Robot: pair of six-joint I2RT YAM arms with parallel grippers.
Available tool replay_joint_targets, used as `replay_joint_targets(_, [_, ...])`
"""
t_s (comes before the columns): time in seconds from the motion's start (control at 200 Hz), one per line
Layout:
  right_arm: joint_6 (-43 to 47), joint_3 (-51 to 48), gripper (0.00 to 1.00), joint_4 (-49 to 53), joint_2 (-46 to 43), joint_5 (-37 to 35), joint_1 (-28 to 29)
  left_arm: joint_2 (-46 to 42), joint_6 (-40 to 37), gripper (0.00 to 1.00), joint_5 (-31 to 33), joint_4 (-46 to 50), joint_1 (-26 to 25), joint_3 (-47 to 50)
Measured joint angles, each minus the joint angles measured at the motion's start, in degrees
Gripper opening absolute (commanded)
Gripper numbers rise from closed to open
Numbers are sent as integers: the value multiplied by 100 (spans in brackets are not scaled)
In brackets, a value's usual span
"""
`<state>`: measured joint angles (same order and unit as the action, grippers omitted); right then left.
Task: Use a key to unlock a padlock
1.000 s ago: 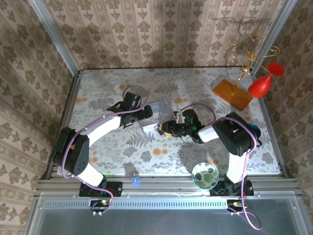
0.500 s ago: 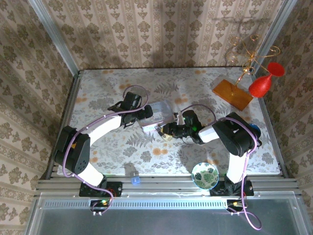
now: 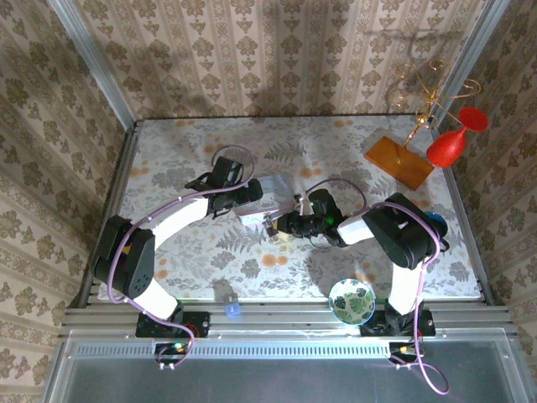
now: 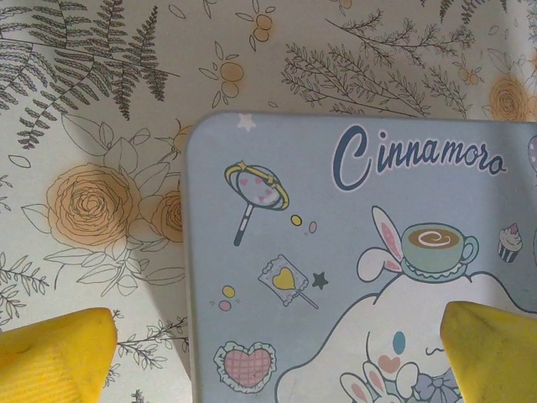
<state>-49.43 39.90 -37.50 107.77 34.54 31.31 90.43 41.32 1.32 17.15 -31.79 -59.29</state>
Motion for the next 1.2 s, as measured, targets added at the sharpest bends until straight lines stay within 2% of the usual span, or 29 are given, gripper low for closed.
replay_joint_targets(0.43, [4, 168, 34, 0, 142, 50, 42, 37, 2, 100, -7, -2, 2, 0])
replay_joint_targets(0.72, [358, 317, 35, 153, 179, -35, 199, 59, 4, 100, -33, -9, 0, 0])
replay_joint_targets(0.955, [793, 433, 36, 605, 24, -778, 531, 76, 52, 100, -37, -9, 7, 0])
replay_joint_targets(1.201, [876, 330, 36, 542, -92, -1447, 863, 315, 243, 97, -59, -76, 7, 0])
